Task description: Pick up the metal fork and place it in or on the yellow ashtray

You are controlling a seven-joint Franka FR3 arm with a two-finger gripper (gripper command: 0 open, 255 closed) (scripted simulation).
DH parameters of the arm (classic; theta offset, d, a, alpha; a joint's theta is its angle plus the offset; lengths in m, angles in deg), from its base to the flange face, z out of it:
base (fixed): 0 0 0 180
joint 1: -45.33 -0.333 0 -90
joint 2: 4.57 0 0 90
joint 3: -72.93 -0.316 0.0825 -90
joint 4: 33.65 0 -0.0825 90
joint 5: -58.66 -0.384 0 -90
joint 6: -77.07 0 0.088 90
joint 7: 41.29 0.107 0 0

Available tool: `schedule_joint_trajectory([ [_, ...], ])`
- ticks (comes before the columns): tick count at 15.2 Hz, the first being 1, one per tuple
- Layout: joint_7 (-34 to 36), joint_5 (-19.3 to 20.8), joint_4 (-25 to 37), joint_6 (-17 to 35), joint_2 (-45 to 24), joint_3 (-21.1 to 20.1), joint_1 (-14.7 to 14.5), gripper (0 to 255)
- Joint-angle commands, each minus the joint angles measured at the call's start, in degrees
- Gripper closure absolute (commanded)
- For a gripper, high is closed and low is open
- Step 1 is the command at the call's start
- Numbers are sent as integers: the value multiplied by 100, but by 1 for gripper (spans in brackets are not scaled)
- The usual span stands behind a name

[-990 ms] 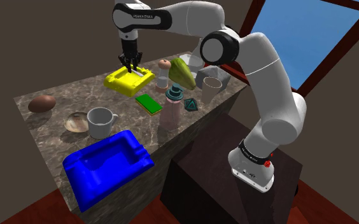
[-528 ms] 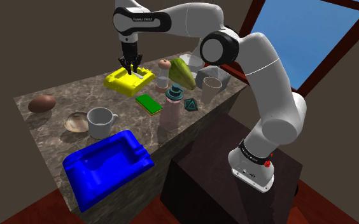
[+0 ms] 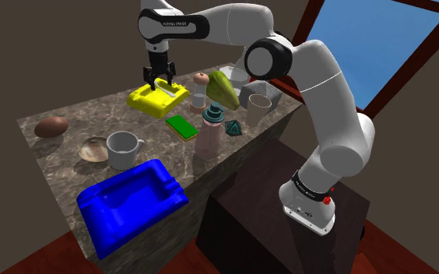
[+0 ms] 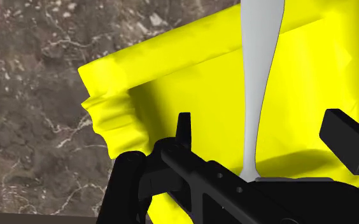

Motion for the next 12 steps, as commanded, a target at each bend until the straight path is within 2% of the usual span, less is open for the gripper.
schedule_joint_trajectory([
  [1, -9, -1, 285, -231, -52, 2, -18, 0],
  [4, -47, 9, 1560, -1088, -463, 24, -114, 0],
  [12, -48, 9, 1576, -1095, -472, 25, -116, 0],
])
